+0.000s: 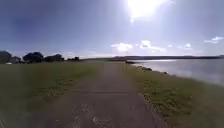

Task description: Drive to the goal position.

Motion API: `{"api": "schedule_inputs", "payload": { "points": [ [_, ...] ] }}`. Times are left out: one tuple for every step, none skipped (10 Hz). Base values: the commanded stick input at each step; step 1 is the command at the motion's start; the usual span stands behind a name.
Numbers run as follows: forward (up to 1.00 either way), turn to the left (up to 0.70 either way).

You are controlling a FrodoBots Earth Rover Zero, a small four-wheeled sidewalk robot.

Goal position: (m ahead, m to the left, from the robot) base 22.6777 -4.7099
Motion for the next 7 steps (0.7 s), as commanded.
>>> {"api": "schedule_inputs", "payload": {
  "points": [
    [0.70, 0.05],
    [0.70, 0.05],
    [0.70, 0.05],
    [0.70, 0.05],
    [0.70, 0.05],
    [0.70, 0.05],
    [0.70, 0.05]
  ]
}}
